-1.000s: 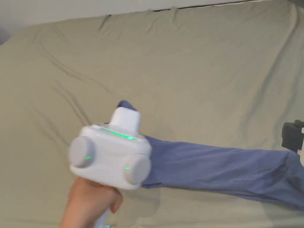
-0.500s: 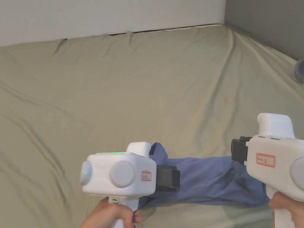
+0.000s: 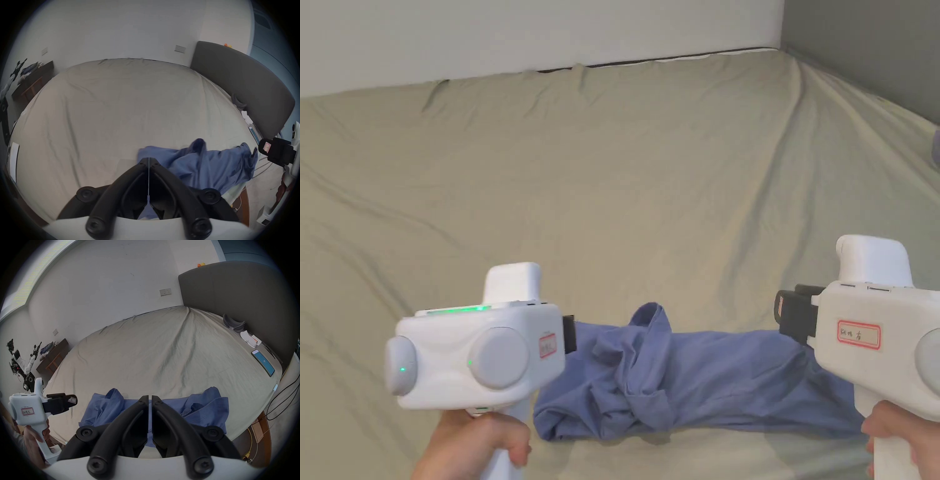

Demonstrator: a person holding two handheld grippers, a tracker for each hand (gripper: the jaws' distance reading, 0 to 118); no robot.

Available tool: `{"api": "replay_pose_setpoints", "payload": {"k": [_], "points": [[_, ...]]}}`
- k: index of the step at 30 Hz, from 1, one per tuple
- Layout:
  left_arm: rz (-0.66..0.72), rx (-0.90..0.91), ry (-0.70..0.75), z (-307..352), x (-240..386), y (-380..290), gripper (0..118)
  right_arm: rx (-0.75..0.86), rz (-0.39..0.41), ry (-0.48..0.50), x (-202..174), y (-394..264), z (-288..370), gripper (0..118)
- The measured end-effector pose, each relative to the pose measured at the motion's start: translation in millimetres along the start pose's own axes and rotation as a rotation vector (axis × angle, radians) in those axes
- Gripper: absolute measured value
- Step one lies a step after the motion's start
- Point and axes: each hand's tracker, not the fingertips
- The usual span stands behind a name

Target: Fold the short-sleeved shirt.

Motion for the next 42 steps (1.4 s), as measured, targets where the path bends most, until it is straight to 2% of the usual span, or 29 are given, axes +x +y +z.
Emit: {"api": "replay_pose_setpoints", "payload": {"k": [2,5,6,9,12,15,17,19,22,24,26,27,28,29,30,32,33,36,39,42], "points": [[-0.067,-0.02,-0.037,-14.5,20.4,0.3,1,-0.012,0.003,-0.021,2.8,-2.0,-3.1,6],[-0.303,-0.126,0.117,-50.2,58.7,-9.5,1,-0.026,-0.004,-0.052,8.0,-4.4,-5.7,6],[-0.362,-0.138,0.13,-60.3,68.3,-15.4,1,-0.027,-0.004,-0.057,9.5,-5.4,-5.6,6],[-0.341,-0.18,-0.005,-69.4,89.5,-27.1,1,-0.041,-0.013,-0.081,13.1,-6.1,-7.0,6],[-0.38,-0.14,-0.038,-62.7,104.4,-32.7,1,-0.047,-0.006,-0.09,14.0,-6.9,-7.7,6],[-0.279,-0.154,-0.13,-55.5,104.5,-29.8,1,-0.05,0.008,-0.09,10.4,-6.6,-8.3,6],[-0.21,-0.161,-0.255,-47.7,95.2,-28.4,1,-0.056,0.011,-0.078,8.3,-6.0,-7.1,6],[-0.045,-0.207,-0.365,-45.2,72.7,-25.7,1,-0.047,0.009,-0.058,6.5,-5.7,-6.4,6],[0.261,-0.12,-0.53,-29.4,16.4,-23.9,1,-0.042,0.01,-0.035,5.8,-5.3,-7.3,6],[0.339,-0.065,-0.556,-21.3,-21.6,-21.7,1,-0.039,0.015,-0.033,4.0,-3.4,-5.5,6],[0.334,-0.038,-0.509,-17.9,-50.9,-18.8,2,-0.038,0.027,-0.027,2.4,-1.9,-5.7,6],[0.351,-0.044,-0.436,-10.1,-59.7,-18.6,13,-0.035,0.031,-0.021,1.4,-1.3,-6.1,6],[0.375,-0.053,-0.368,-10.1,-71.7,-17.8,34,-0.034,0.032,-0.017,0.1,-0.9,-7.0,6],[0.4,-0.055,-0.309,-11.5,-81.5,-18.3,88,-0.036,0.031,-0.012,-1.0,-0.4,-8.1,6],[0.431,-0.061,-0.26,-13.9,-91.2,-19.6,118,-0.04,0.03,-0.001,-1.9,-0.3,-9.5,6],[0.472,-0.098,-0.237,-26.2,-109.2,-23.7,118,-0.045,0.028,0.023,-2.3,-0.8,-13.1,6],[0.481,-0.082,-0.274,-34.0,-114.4,-32.3,118,-0.049,0.03,0.03,-3.1,-1.5,-15.2,6],[0.506,-0.179,-0.375,-44.9,-104.8,-37.3,118,-0.066,0.031,0.04,-8.3,-0.8,-19.4,6],[0.436,-0.263,-0.439,-65.3,-97.3,-37.9,118,-0.083,0.026,0.05,-9.8,-1.1,-24.3,6],[0.251,-0.2,-0.371,-63.3,-75.9,-31.4,118,-0.088,0.028,0.048,-9.8,-1.3,-25.1,6]]}}
